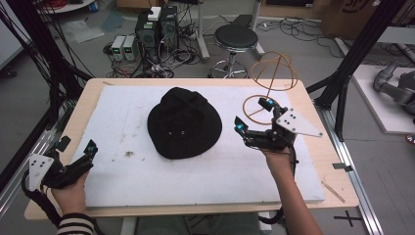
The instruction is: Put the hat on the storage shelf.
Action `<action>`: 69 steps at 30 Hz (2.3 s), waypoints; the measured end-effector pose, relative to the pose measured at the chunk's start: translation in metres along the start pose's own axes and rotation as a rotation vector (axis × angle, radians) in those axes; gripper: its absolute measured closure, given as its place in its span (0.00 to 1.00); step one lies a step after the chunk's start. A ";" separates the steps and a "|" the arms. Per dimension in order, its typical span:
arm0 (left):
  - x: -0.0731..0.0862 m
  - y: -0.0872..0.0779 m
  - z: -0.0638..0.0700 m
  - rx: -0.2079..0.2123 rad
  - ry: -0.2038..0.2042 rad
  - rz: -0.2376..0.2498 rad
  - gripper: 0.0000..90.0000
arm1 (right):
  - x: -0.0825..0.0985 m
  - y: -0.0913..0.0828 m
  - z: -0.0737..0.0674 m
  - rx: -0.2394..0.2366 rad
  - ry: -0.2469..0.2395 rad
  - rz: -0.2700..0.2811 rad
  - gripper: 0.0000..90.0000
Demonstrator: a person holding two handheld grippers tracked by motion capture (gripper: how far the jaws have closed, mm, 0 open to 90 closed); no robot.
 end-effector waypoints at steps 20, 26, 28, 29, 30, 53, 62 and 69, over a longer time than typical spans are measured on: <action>-0.003 -0.008 -0.007 -0.019 -0.014 0.010 0.19 | 0.031 0.097 -0.036 -0.113 0.001 -0.128 0.05; -0.003 -0.011 -0.010 -0.023 -0.012 0.009 0.19 | 0.053 0.123 -0.042 -0.127 0.009 -0.184 0.06; -0.003 -0.011 -0.011 -0.024 -0.011 0.007 0.19 | 0.059 0.131 -0.043 -0.126 0.010 -0.202 0.06; -0.003 -0.012 -0.011 -0.025 -0.013 0.008 0.19 | 0.062 0.134 -0.044 -0.126 0.020 -0.209 0.06; -0.003 -0.012 -0.012 -0.025 -0.012 0.009 0.19 | 0.065 0.137 -0.045 -0.123 0.022 -0.214 0.07; -0.005 -0.019 -0.015 -0.034 -0.013 0.011 0.19 | 0.102 0.158 -0.044 -0.047 0.016 -0.370 0.32; -0.004 -0.019 -0.014 -0.033 -0.010 0.010 0.19 | 0.105 0.158 -0.049 -0.076 0.013 -0.404 0.55; -0.004 -0.019 -0.014 -0.033 -0.011 0.010 0.19 | 0.110 0.157 -0.049 -0.078 0.032 -0.465 0.74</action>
Point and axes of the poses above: each handheld gripper's, and its own axes: y roughly forward along the jaws, x roughly out of its underside, z roughly to its right, the point moved 5 cm from there along y, roughly forward along the jaws, and after that the axes turned 10 degrees about z, right-handed, at the moved point
